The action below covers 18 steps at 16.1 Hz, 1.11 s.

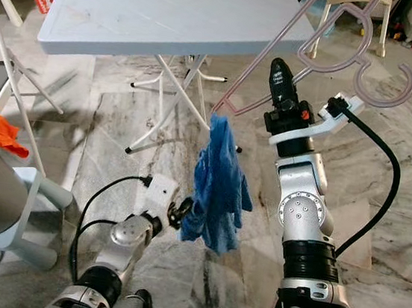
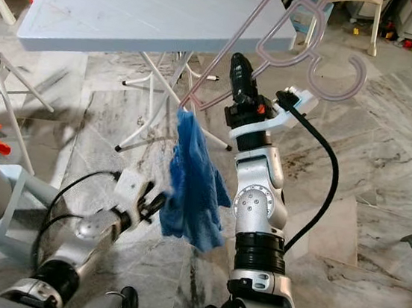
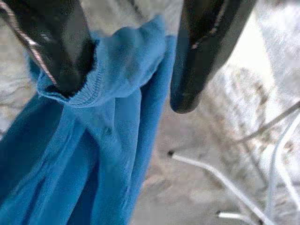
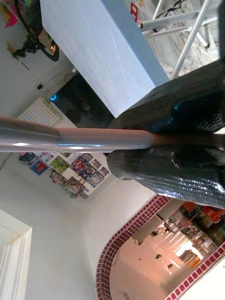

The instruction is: Hang hanger

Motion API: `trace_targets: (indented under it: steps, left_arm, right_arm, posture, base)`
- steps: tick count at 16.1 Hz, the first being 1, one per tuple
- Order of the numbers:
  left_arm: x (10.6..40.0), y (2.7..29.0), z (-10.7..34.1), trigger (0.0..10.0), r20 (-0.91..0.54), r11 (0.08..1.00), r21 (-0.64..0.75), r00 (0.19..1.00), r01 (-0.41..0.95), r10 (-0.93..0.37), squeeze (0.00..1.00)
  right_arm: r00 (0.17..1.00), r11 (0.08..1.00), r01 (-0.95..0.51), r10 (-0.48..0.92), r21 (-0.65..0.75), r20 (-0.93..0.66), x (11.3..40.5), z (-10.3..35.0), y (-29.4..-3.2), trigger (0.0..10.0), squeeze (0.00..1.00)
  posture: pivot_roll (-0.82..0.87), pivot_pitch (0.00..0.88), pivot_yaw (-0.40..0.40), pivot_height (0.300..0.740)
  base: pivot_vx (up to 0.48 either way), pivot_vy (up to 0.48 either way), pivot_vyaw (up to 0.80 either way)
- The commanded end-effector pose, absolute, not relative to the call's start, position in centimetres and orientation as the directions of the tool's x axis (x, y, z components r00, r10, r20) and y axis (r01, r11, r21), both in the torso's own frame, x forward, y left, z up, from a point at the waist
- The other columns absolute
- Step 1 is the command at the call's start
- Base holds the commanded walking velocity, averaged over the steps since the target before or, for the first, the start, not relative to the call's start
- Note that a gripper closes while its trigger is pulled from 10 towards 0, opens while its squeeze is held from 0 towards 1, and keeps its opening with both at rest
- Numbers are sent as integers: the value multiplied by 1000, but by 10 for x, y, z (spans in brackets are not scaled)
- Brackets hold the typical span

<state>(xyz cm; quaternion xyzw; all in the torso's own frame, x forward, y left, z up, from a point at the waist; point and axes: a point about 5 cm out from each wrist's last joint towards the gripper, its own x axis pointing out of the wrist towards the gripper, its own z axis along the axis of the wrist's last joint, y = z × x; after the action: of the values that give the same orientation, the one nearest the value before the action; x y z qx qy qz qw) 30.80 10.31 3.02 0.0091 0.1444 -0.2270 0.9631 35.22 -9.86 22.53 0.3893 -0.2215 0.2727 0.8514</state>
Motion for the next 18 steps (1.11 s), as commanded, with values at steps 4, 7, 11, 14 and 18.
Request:
trace_targets:
  steps: [4, 7, 11, 14, 18]
  left_arm:
    - [300, 113, 16, 10000, -381, 888, 39, 828, 459, -411, 1000]
    - [290, 137, 0, 10000, -465, 900, 122, 825, 419, -321, 1000]
    - [297, 138, 25, 10000, -242, 919, 93, 904, 382, -352, 1000]
    - [295, 134, 37, 10000, -133, 911, 145, 920, 386, -369, 1000]
    - [284, 126, 41, 10000, -64, 873, 85, 877, 481, -477, 1000]
  right_arm:
    - [721, 546, -668, 307, 505, 621, 348, 234, -95, 10000, 0]
    - [726, 552, -662, 305, 507, 616, 347, 232, -96, 10000, 0]
    - [739, 595, -642, 313, 483, 597, 347, 227, -98, 10000, 0]
    - [753, 631, -624, 328, 461, 570, 347, 219, -99, 10000, 0]
    - [758, 640, -619, 332, 456, 562, 347, 217, -98, 10000, 0]
  posture:
    - [-35, 183, 10, 740]
    - [-37, 190, 13, 740]
    - [-29, 193, 10, 740]
    - [-30, 196, 11, 740]
    - [-32, 199, 11, 740]
  base:
    - [0, 0, 0]
    - [0, 0, 0]
    - [0, 0, 0]
    - [0, 0, 0]
    - [0, 0, 0]
